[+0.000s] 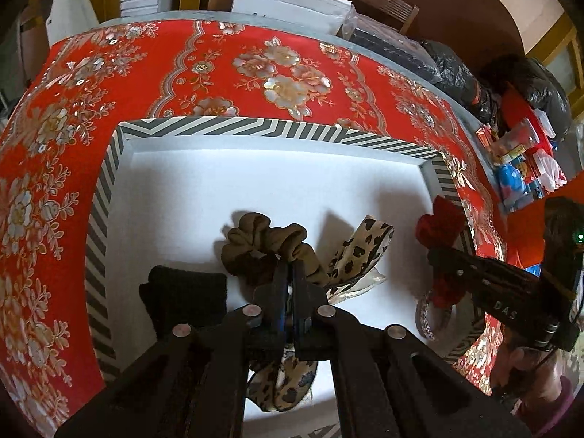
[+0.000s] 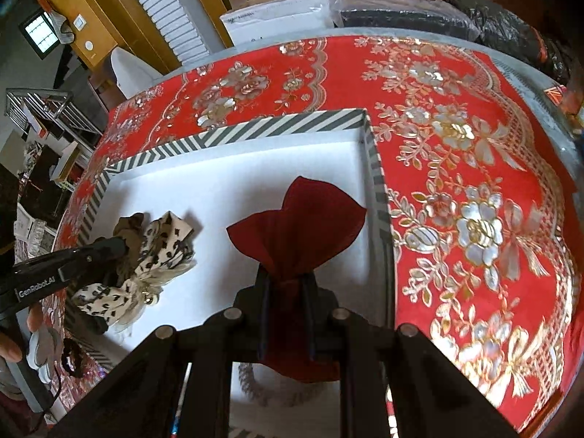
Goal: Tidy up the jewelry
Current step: 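Carry the scrunchie and red bow into the tray and open both grippers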
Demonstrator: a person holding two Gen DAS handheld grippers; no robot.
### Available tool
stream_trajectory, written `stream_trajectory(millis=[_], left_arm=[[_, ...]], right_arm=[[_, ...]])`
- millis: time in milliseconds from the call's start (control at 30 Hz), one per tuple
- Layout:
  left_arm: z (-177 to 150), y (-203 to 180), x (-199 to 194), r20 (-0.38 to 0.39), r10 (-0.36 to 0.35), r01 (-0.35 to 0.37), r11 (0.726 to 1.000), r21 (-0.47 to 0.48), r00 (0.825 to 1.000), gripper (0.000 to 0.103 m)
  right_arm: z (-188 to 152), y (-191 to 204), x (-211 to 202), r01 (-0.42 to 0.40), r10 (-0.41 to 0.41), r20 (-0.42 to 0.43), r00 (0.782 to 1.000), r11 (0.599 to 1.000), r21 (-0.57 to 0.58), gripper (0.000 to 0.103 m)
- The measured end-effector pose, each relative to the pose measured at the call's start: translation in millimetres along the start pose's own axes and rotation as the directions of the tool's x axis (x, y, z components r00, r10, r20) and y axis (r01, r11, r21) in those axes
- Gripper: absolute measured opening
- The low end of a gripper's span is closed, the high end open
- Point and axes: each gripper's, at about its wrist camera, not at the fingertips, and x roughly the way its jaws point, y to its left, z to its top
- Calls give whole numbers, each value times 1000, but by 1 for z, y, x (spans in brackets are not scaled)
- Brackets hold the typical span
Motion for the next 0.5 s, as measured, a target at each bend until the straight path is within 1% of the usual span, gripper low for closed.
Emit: stream_trajectory(millis=[67,100,133,167,200,267,400,500], left_arm=[[1,-1,-1,8,-7,7,1000,1,1000,0],[1,-1,-2,13,-15,15,1000,2,1000,3],[1,-1,-2,17,-17,17,1000,0,1000,12],[1,-1,-4,22,-20,20,1000,-5,1000,17],[1,0,-6,29,-20,20,1000,-11,999,18],[0,0,-11,37,-9,10,1000,-15,999,21],[-6,-2,-20,47,25,-25,1000,-8,999,21],[-14,-6,-29,65,64,-65,998,13,996,21]], right_arm=[[1,-1,3,21,-21,1,1000,1000,-3,19],[2,-2,2,22,-22,7,1000,1000,-3,24],[2,-2,1,15,-15,11,1000,1000,1,31],[2,-3,-1,11,-11,15,1000,1000,8,35],[1,-3,-4,15,-15,23,1000,1000,14,39],[-1,-4,-11,17,-18,34,999,1000,15,40],[-9,-2,-27,5,-6,45,999,1000,20,40],[-21,6,-42,8,-9,67,998,1000,10,42]])
